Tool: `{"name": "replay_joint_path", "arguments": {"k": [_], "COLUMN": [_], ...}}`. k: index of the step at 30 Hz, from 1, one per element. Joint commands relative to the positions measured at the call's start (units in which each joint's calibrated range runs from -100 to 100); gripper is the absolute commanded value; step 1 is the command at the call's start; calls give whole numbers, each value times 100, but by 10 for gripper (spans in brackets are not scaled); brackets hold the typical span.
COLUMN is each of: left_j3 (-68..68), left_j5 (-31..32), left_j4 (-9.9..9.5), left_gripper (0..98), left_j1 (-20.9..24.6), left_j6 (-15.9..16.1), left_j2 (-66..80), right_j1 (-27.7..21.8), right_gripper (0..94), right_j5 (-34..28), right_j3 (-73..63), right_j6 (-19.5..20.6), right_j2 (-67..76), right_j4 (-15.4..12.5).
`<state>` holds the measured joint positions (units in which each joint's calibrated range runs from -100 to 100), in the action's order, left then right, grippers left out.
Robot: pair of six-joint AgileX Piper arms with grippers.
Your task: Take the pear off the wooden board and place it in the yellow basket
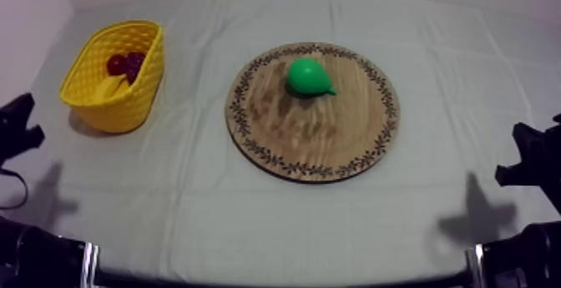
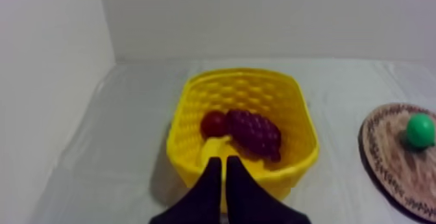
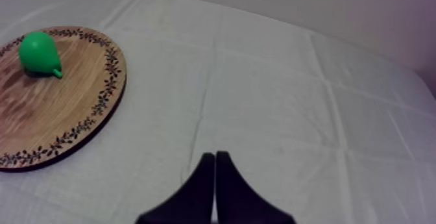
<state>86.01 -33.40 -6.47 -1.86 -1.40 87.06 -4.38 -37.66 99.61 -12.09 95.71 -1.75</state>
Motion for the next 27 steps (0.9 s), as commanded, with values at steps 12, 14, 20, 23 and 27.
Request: {"name": "replay_joint_path", "arguments": {"k": [12,14,20,23,27], "left_j3": [-3479,-3941,-5279,-5891,-6830], "left_j5": [376,376,-90,-454,-919], "left_j4": [72,164,755,1128,1336], "left_gripper": [1,1,1,1,1], "left_j1": [257,260,250,196,-1], "left_j6": [134,270,1113,1552,1703], "left_j2": [-3876,-4307,-5396,-5866,-6436], "right_j1": [1,1,2,2,1], "right_gripper": [3,3,3,3,3], "right_j5": [0,0,0,0,0], "right_j3": [5,5,5,5,5], "right_j6": [0,0,0,0,0], "right_j2": [5,5,5,5,5], "right_j4": [2,2,2,2,2]}}
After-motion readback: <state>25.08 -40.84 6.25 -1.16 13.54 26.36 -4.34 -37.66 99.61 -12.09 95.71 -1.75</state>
